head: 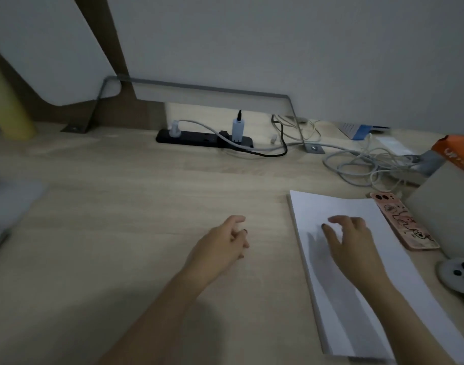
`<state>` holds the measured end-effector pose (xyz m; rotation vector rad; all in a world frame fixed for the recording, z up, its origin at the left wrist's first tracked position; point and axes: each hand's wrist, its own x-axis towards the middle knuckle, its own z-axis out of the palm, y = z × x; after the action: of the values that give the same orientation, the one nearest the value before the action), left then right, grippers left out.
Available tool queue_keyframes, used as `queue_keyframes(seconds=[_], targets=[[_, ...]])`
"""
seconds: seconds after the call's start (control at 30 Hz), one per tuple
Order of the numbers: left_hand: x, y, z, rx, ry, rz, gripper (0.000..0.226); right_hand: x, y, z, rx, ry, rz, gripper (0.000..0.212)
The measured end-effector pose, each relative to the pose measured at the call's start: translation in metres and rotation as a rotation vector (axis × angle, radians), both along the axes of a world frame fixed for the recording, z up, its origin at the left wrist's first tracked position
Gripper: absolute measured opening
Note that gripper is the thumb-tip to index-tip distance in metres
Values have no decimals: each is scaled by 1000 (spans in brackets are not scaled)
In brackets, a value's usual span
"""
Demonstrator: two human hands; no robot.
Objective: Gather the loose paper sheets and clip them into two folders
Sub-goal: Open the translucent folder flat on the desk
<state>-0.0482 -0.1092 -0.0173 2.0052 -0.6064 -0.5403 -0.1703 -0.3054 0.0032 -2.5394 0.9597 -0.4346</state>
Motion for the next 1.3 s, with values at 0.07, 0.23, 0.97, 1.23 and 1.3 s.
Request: queue_keyframes(seconds=[0.07,0.23,0.97,1.23,1.3], targets=[[15,41,5,-59,-56,88,30,26,36,-1,58,-10,121,31],[57,157,13,-27,-286,379,30,84,145,-9,341,5,453,21],[88,475,-3,819,-352,1096,77,158,413,-23,1482,87,707,57],[76,448,-5,615,-310,1072,74,144,408,-20,1416,-95,693,57],[68,435,0,533,-277,1056,71,137,401,-15,1426,-164,651,56]])
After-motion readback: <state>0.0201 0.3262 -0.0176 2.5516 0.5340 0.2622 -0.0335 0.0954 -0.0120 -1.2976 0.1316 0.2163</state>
